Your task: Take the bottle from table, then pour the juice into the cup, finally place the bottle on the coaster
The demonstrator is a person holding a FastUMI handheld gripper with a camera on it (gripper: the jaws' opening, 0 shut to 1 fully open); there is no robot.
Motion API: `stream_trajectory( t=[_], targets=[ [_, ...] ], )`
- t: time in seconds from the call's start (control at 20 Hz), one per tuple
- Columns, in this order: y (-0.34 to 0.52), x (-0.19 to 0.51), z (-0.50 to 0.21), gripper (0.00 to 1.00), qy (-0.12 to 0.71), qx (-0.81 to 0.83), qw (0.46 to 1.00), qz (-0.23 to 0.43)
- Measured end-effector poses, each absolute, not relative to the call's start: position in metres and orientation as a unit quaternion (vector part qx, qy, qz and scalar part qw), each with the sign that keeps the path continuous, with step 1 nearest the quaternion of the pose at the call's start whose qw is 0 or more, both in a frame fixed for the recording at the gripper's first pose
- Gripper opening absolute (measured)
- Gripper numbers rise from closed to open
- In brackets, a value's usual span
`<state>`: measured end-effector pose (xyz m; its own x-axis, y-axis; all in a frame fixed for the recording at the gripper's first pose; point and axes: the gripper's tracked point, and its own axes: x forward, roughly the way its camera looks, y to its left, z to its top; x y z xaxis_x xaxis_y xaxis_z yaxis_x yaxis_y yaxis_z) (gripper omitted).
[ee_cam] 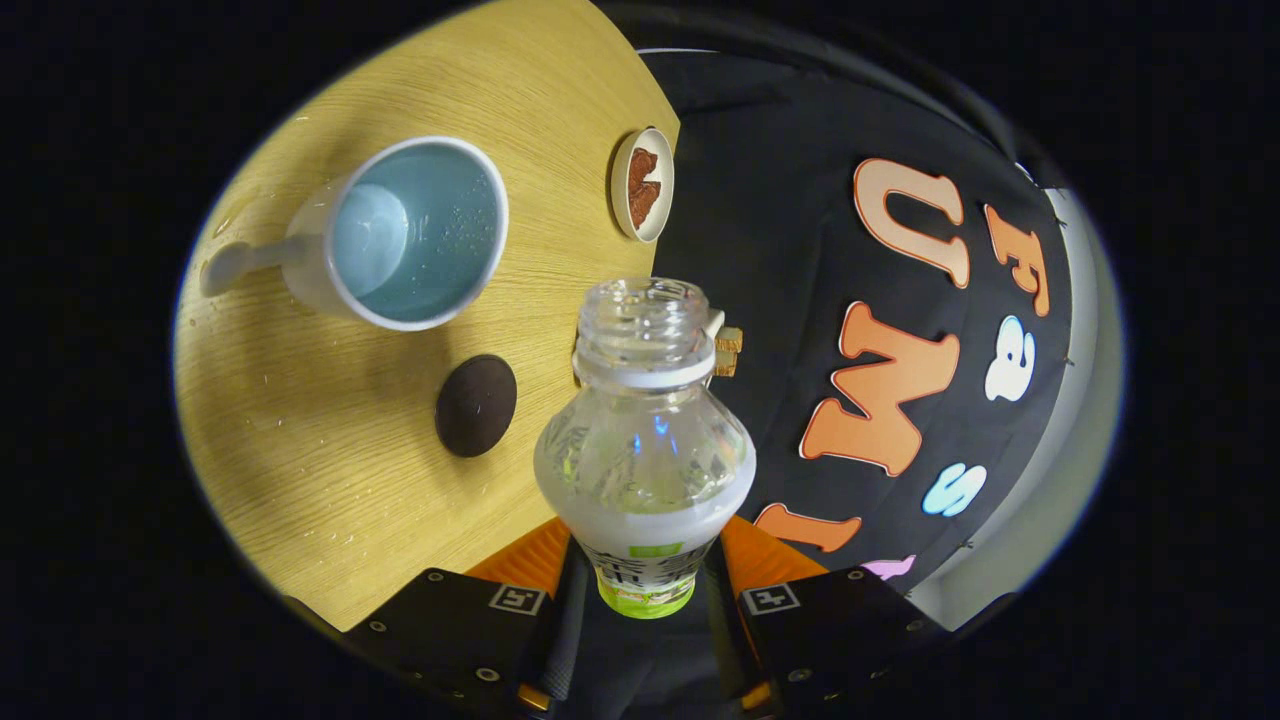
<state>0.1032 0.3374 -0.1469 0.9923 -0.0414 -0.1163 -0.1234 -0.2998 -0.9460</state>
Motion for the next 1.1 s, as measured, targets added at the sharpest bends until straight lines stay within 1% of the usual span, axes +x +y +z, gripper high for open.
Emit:
stream_trajectory(
  t=[1.1],
  targets=[
    [0.334, 0.118, -0.142, 0.56, 0.041, -0.854, 0.516, 0.054]
  ],
)
